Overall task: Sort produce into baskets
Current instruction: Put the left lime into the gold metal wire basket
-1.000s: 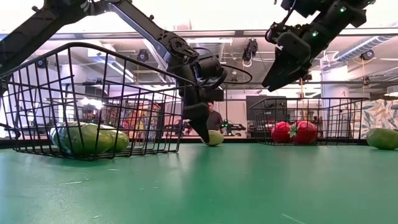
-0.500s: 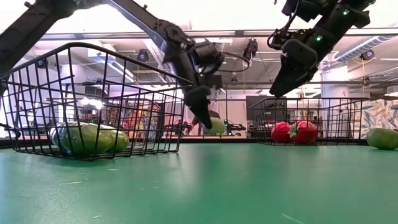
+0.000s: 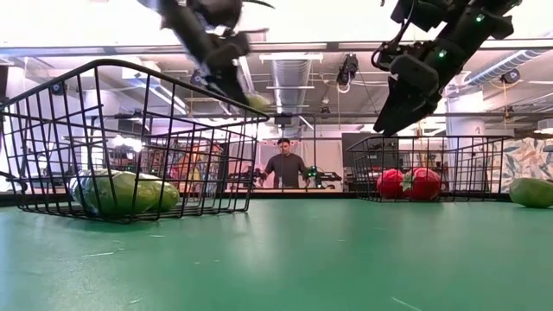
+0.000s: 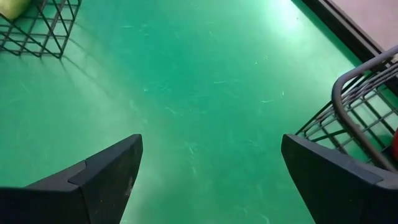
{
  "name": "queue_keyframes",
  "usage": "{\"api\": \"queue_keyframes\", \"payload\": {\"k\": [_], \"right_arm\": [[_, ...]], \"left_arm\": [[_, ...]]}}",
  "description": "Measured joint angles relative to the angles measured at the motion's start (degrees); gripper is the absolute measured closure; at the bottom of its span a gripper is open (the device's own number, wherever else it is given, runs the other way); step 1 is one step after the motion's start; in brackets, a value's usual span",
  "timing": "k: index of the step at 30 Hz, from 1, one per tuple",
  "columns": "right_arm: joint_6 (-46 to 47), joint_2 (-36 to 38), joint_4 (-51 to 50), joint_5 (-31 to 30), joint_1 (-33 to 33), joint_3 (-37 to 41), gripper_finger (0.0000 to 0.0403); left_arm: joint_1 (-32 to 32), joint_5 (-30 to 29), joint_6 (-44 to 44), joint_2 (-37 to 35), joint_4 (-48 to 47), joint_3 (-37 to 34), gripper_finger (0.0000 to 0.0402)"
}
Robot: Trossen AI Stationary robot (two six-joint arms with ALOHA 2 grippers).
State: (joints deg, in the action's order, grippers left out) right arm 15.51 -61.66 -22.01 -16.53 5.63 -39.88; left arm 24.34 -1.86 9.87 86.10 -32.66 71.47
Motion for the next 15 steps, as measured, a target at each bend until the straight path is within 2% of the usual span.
{"api": "queue_keyframes", "payload": {"k": [4,7,9,11,15], "right_arm": [[1.5,-0.6,-0.9,0.4,0.0,0.0,0.0026],[8.5,-0.6,-8.1,1.7,0.0,-1.1,0.0026],[12.3,-0.6,-14.7,1.7,0.0,-2.6,0.0026],[15.8,-0.6,-21.1,1.6,-0.2,-3.6,0.0026],[23.9,-0.6,-30.6,3.7,-1.4,-4.0,0.0026]], "left_arm": [[4.6,-9.5,-6.5,-10.3,1.0,-8.3,0.0272],[11.0,-14.3,-10.1,-14.2,-1.4,-11.9,0.0272],[16.1,-14.2,-11.3,-14.5,-2.4,-12.7,0.0272],[21.0,-11.2,-11.9,-13.7,-3.7,-13.0,0.0272],[28.1,-7.8,-12.5,-9.4,-8.0,-13.2,0.0272]]}}
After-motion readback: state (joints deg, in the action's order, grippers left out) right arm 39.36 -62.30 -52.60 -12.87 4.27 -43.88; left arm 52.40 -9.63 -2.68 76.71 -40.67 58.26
